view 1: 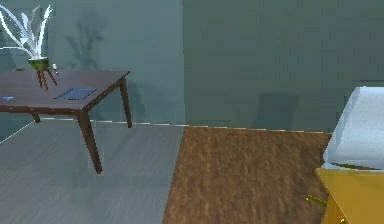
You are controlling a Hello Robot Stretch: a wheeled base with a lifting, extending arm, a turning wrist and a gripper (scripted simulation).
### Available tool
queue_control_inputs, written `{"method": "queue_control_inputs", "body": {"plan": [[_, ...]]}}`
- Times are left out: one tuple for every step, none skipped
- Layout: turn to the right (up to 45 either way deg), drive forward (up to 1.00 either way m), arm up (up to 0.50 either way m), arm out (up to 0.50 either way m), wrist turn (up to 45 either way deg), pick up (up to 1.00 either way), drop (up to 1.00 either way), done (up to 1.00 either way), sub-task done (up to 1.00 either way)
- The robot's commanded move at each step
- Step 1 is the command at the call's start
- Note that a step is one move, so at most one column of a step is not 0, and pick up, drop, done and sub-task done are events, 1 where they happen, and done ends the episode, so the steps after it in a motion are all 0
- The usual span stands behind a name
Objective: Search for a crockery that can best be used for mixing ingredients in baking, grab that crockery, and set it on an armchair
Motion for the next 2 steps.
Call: {"method": "queue_control_inputs", "body": {"plan": [[0.0, 0.0, 0.0, 0.0, 0.0, 1.0, 0.0, 0.0, 0.0], [0.0, 0.0, 0.1, 0.0, 0.0, 0.0, 0.0, 0.0, 0.0]]}}
